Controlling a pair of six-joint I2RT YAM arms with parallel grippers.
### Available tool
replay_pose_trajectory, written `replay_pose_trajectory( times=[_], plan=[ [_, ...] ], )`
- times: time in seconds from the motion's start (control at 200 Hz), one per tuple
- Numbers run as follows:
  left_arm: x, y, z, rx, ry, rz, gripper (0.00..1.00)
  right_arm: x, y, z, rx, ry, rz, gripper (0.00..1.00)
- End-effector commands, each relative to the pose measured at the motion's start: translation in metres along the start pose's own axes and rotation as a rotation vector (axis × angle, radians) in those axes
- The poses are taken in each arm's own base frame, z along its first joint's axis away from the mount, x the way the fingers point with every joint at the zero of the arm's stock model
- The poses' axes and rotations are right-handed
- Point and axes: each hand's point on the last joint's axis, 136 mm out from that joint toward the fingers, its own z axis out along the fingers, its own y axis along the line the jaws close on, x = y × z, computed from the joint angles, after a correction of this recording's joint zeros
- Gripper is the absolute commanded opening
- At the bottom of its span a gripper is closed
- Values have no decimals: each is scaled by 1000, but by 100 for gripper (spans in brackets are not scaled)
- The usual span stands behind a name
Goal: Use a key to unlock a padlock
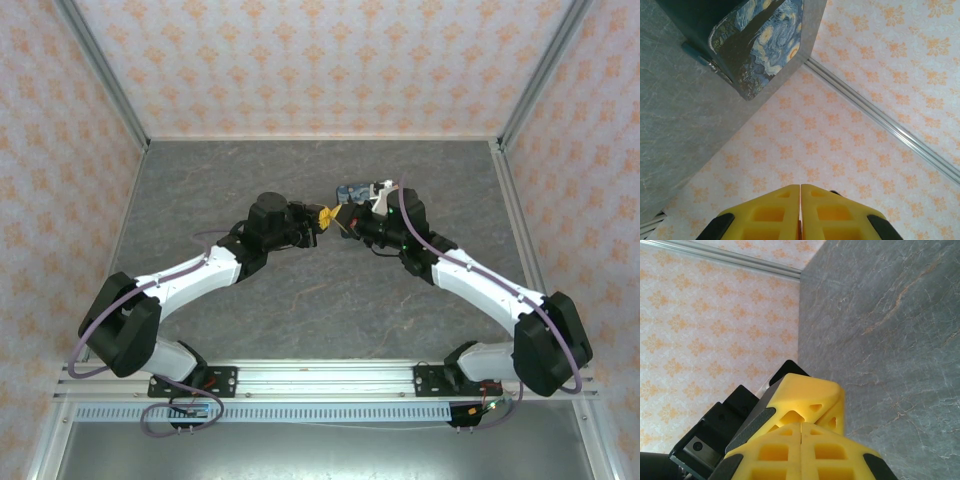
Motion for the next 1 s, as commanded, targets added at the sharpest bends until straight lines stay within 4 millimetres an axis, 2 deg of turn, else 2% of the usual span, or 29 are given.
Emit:
replay_pose_trajectory(
  times=[0.0,0.541,0.701,0.796,0.896,0.996],
  plan=[
    [-4,6,-1,-7,-21,-145,10,-1,8,-7,-17,-24,-34,0],
    [-5,7,0,-12,-22,-143,11,-1,6,-8,-5,-28,-36,0],
    [-5,8,1,-15,-25,-137,0,-1,4,-8,1,-28,-34,0],
    [-5,6,0,-19,-29,-97,0,-1,4,-8,4,-32,-35,0],
    [-1,-6,-1,-7,-37,21,0,-2,6,-11,-1,-39,-53,12],
    [5,-27,-5,7,-67,195,0,-3,13,-16,-28,-51,-74,24]
  ],
)
